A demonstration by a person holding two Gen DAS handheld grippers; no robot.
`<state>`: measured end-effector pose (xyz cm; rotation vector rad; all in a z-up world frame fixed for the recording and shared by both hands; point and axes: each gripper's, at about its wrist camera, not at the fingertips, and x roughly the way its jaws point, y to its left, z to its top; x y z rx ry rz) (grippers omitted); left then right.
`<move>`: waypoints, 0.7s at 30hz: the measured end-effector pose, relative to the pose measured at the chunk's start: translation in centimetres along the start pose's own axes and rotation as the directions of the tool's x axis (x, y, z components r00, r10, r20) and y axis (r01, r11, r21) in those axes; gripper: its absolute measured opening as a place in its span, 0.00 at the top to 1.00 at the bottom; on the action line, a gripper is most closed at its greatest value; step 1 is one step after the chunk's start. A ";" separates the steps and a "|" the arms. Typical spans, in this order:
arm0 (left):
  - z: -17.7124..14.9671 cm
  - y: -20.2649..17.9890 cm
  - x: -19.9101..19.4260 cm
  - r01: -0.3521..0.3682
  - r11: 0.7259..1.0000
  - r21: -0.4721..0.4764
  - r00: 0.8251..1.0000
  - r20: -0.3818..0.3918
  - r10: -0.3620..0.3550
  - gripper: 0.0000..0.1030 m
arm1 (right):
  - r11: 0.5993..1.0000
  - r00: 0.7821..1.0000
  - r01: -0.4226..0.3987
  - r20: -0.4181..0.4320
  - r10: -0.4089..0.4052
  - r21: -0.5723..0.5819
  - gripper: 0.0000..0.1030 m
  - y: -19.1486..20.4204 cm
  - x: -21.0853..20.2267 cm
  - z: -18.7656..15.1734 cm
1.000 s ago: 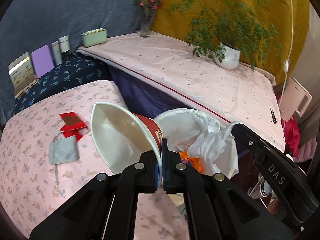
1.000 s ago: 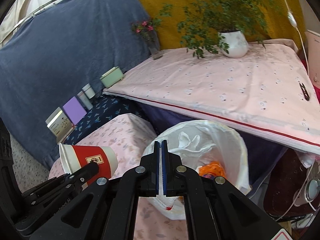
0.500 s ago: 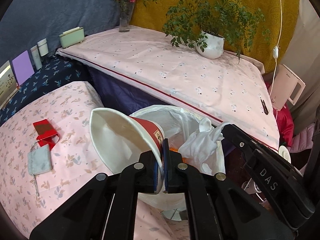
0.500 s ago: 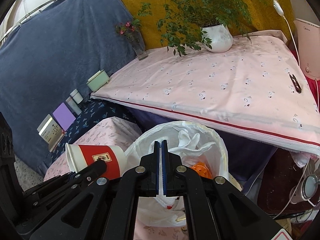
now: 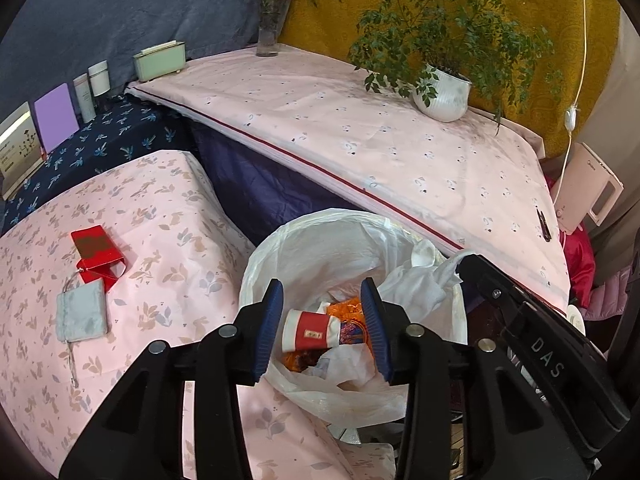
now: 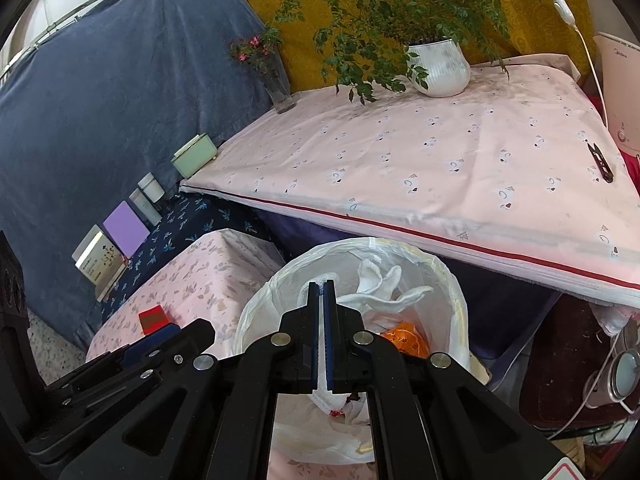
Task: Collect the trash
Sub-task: 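Carry the paper cup and white glove over the bin and open both tools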
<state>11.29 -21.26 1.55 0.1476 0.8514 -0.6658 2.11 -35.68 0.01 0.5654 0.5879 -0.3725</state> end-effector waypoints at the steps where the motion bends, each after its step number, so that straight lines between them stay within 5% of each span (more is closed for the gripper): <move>1: 0.0 0.2 0.0 -0.002 1.000 -0.004 1.000 0.000 0.002 0.63 | 1.000 1.000 -0.001 -0.001 0.001 -0.002 0.97 0.1 0.0 0.0; 6: -0.2 0.9 -0.2 -0.019 1.000 -0.013 1.000 0.003 0.019 0.62 | 1.000 1.000 -0.005 -0.008 0.005 -0.009 0.96 0.7 0.3 0.0; 9: -0.3 1.4 -0.4 -0.030 0.999 -0.025 0.999 0.009 0.031 0.52 | 1.000 1.000 -0.007 -0.008 0.007 -0.014 0.91 1.1 0.4 -0.1; 21: -0.6 2.7 -1.1 -0.057 0.997 -0.048 0.998 0.018 0.058 0.51 | 0.999 1.000 -0.017 -0.013 0.016 -0.035 0.90 2.3 0.4 -0.3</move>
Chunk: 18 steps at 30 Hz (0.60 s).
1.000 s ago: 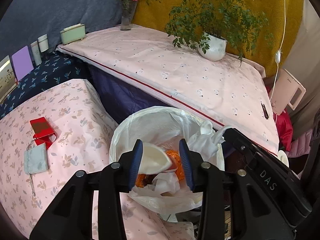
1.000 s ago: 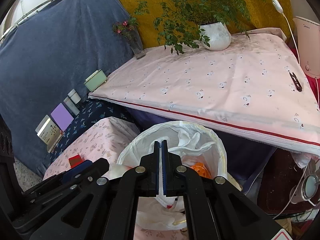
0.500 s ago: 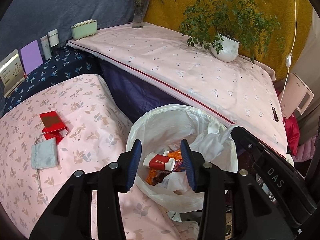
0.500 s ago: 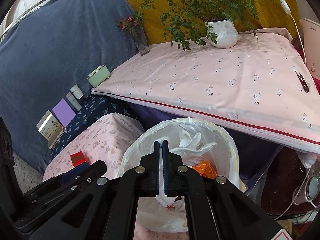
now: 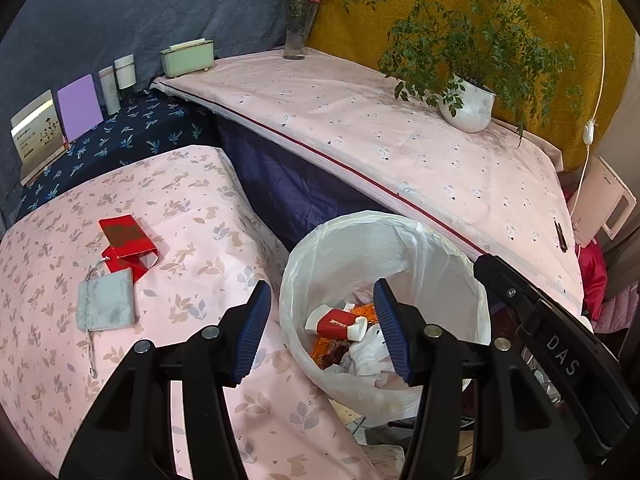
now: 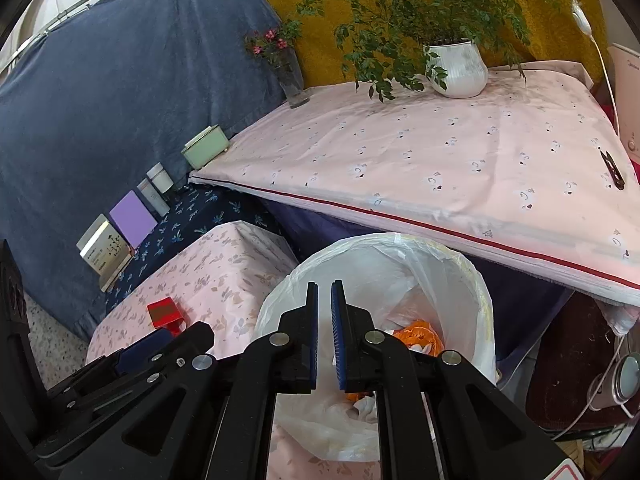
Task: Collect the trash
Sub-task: 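Move both tools back over the red packet and grey pouch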
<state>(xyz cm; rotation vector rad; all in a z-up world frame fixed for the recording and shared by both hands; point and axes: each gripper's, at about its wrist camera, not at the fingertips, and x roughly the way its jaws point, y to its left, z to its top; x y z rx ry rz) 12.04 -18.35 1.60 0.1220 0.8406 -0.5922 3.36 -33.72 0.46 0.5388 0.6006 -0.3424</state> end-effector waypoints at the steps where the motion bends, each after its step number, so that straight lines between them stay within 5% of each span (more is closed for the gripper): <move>1: 0.0 0.1 -0.1 -0.003 1.000 -0.002 1.000 0.000 0.003 0.51 | 1.000 1.000 -0.001 -0.001 0.001 -0.002 0.90 0.1 0.0 0.0; 18: -0.7 3.2 -2.0 -0.029 0.998 -0.056 0.999 0.019 0.030 0.51 | 0.998 1.000 -0.022 0.001 0.022 -0.058 0.80 3.2 -0.8 -0.8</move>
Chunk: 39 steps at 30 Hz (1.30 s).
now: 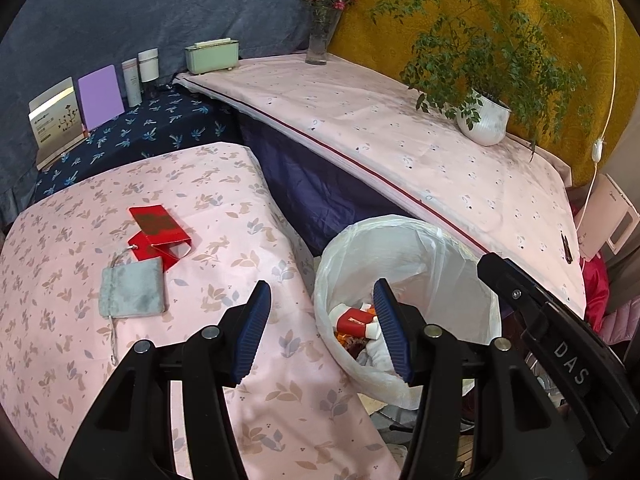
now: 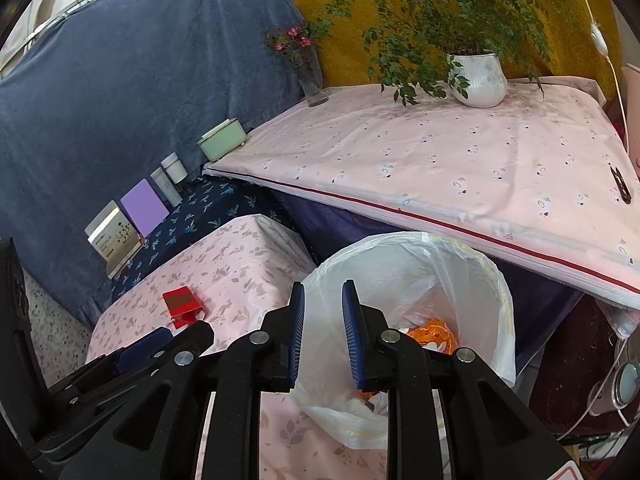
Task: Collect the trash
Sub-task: 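Move both tools back over the red packet and grey pouch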
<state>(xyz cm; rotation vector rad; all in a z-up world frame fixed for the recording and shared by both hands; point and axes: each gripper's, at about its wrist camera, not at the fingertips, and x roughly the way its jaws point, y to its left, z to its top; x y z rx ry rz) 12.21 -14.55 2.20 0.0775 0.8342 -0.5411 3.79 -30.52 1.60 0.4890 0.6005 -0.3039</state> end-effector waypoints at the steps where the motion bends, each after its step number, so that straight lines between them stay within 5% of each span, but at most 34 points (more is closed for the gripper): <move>1: 0.0 0.3 -0.1 -0.001 1.000 -0.004 1.000 0.001 0.001 0.51 | 1.000 1.000 -0.001 0.000 0.001 -0.005 0.80 0.3 0.0 0.0; 13: -0.4 3.4 -1.7 -0.018 0.998 -0.058 1.000 0.022 0.019 0.51 | 0.998 1.000 -0.016 -0.006 0.016 -0.060 0.79 3.6 -0.3 -0.5; 18: -0.6 5.2 -2.3 -0.029 0.996 -0.088 0.999 0.028 0.032 0.51 | 0.996 1.000 -0.019 -0.006 0.019 -0.087 0.69 5.2 -0.3 -0.9; 39: -3.1 16.3 -2.7 -0.164 0.944 -0.285 0.986 -0.007 0.169 0.24 | 0.969 0.993 -0.085 -0.101 0.063 -0.233 0.68 13.5 2.9 -4.2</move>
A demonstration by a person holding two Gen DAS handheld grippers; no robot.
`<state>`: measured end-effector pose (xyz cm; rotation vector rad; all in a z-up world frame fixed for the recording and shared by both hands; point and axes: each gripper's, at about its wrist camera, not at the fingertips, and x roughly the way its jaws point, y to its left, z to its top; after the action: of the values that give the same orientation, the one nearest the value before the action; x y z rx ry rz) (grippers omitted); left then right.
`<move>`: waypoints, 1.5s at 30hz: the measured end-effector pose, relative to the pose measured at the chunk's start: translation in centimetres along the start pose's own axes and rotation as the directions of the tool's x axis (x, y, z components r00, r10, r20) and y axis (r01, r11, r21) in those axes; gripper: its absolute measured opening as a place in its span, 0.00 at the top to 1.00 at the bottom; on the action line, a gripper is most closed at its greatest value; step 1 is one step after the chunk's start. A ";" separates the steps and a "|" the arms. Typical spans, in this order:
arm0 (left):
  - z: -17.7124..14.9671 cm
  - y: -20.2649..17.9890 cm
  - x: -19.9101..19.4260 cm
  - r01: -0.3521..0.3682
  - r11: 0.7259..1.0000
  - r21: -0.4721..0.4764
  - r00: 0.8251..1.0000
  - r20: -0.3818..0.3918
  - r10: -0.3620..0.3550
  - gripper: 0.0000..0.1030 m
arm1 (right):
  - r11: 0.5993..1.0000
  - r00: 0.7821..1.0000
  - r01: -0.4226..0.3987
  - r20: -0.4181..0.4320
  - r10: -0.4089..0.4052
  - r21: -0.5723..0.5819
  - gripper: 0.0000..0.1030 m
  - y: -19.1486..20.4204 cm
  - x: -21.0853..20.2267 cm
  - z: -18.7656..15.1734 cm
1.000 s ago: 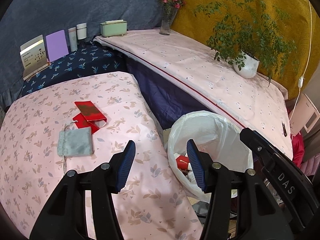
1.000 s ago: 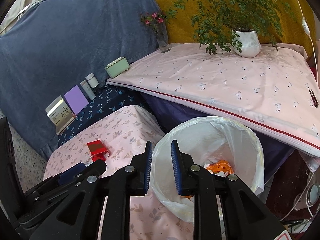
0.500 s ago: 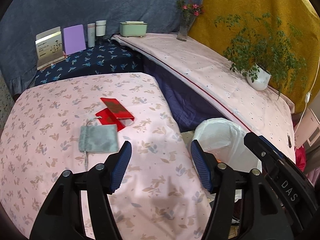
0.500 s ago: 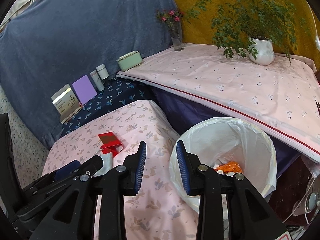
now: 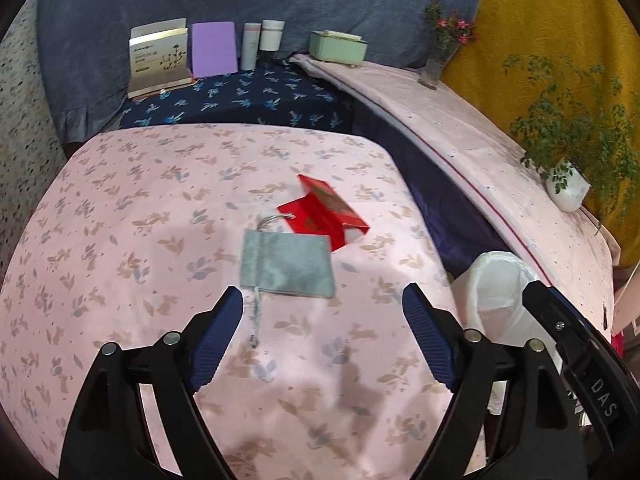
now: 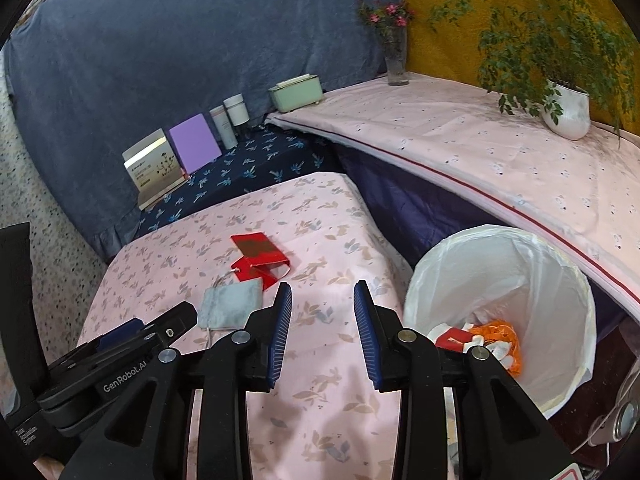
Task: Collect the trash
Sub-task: 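Move both tools back over the red packet and grey pouch, then grasp the grey pouch with the left tool while the right tool grasps the red packet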
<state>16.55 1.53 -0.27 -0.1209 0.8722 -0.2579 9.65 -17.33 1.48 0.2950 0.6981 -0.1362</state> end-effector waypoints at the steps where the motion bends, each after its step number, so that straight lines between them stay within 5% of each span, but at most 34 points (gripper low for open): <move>1: -0.1 0.4 0.3 -0.005 1.000 -0.007 1.000 -0.006 0.005 0.24 | 1.000 1.000 -0.002 -0.006 0.002 -0.004 0.68 0.4 0.4 -0.1; 10: -0.6 2.3 4.4 -0.036 0.999 -0.018 0.996 -0.081 0.034 0.13 | 1.000 0.998 -0.014 -0.064 0.013 -0.023 0.68 2.0 4.0 -0.5; 23: 0.0 1.8 12.2 -0.052 0.999 0.012 0.981 -0.185 0.054 0.14 | 1.000 0.993 -0.013 -0.122 0.011 -0.015 0.68 2.1 10.0 0.4; 29: 0.1 2.7 12.8 -0.084 0.996 0.041 0.983 -0.159 0.089 0.34 | 0.999 0.989 -0.031 -0.145 0.027 -0.025 0.67 3.3 12.3 0.5; 34: 0.7 4.1 12.7 -0.088 0.996 0.029 0.985 -0.144 0.091 0.72 | 0.998 0.987 -0.055 -0.156 0.048 -0.041 0.64 5.1 13.9 0.5; 39: 1.2 5.3 12.2 -0.071 0.997 0.008 0.988 -0.137 0.071 0.83 | 0.995 0.983 -0.072 -0.171 0.060 -0.063 0.64 6.8 15.5 0.4; 45: 2.4 7.4 10.9 -0.091 0.995 -0.032 0.991 -0.097 0.088 0.84 | 0.995 0.983 -0.075 -0.175 0.061 -0.071 0.64 7.8 17.1 0.8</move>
<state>26.35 5.68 -8.37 -0.1034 0.9747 -0.1653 24.86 -10.57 -7.34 0.2576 0.8627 -0.0180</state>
